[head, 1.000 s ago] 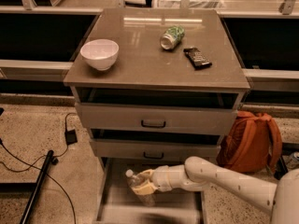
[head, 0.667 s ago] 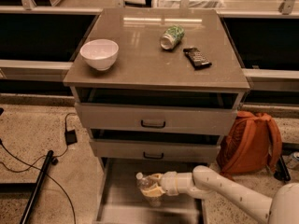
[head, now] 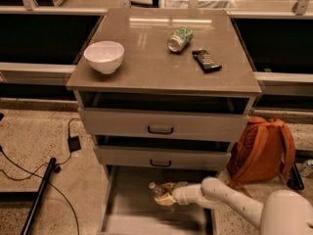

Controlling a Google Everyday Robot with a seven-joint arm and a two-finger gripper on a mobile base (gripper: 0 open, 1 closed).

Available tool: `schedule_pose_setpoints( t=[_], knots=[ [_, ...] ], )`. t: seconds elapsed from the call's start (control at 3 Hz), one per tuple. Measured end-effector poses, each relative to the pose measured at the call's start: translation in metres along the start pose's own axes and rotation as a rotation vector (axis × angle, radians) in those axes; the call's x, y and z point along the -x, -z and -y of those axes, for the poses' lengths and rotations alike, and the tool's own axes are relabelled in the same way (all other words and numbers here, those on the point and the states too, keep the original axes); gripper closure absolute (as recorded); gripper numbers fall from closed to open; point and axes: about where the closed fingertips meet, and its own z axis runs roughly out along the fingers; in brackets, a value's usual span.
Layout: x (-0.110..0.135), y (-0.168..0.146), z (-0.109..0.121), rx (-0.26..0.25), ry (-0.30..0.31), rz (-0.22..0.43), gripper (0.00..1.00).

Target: Place water bottle into bottom drawer

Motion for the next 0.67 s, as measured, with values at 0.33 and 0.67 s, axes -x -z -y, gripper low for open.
schedule_pose_setpoints(
  t=[0.33, 0.67],
  knots=[
    [-0.0157, -0.0112, 0.0119, -0.01, 0.023, -0.076, 0.35],
    [-0.0182, -0.0135, 0.0129, -0.009, 0.027, -0.087, 0.12]
  ],
)
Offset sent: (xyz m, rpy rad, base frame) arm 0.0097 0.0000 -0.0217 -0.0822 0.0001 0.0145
